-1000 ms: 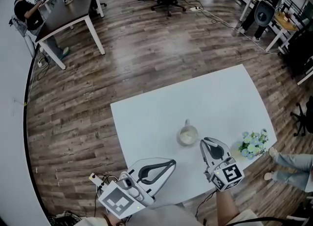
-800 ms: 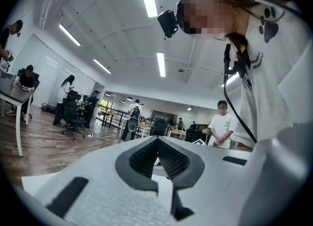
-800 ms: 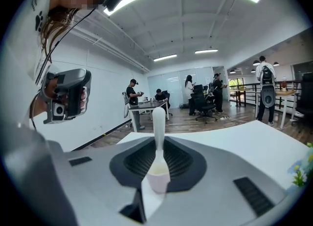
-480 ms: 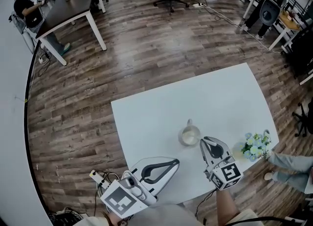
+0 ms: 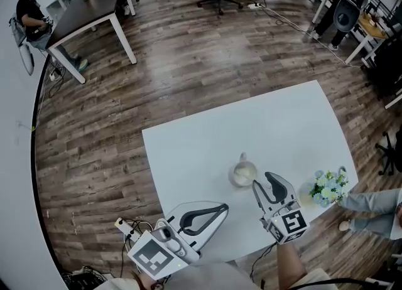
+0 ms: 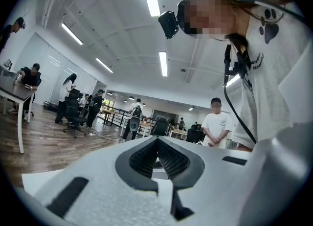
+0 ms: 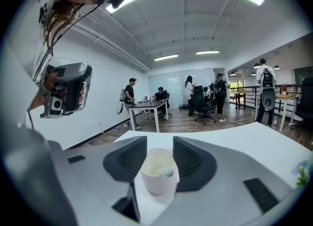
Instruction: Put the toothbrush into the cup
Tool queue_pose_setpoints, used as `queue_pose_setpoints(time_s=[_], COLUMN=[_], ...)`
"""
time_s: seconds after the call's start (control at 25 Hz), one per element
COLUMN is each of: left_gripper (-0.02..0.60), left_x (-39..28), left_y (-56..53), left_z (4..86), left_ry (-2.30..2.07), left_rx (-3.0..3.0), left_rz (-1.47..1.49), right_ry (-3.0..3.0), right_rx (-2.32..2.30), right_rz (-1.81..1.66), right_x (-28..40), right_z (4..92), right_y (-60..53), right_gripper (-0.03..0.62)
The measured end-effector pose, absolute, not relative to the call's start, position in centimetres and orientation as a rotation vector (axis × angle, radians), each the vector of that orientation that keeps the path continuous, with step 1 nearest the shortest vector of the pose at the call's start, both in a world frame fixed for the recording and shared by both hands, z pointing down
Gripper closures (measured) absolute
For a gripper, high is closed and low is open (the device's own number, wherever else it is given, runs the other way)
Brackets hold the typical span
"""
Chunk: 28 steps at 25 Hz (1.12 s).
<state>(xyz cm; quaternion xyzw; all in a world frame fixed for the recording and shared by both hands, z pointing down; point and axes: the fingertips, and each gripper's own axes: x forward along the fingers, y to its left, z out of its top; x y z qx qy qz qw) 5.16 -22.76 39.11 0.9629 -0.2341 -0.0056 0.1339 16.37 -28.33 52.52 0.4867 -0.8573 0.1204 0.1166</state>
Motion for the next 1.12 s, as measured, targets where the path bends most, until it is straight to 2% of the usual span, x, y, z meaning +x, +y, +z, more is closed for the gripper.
queue_pose_setpoints(time_s=[0.36, 0.84, 1.12], left_gripper=[0.574, 0.574, 0.574], left_x=[5.1, 5.3, 5.0], left_y=[-22.2, -21.3, -20.3], left_z=[39.0, 38.2, 37.7], left_ry=[-0.674, -0.674, -0.667], left_rx=[2.793, 2.799, 2.814], left_rz=[-0.021, -0.041, -0.037], right_ry=[-2.522, -2.509, -2.567], right_rx=[1.555, 1.601, 1.583], right_rz=[0.328, 0.266, 0.227], right_x=[17.9, 17.9, 15.9], right_z=[49.7, 48.0, 45.7], right_y=[-28.6, -28.4, -27.6], right_gripper=[0.444, 0.551, 0.572])
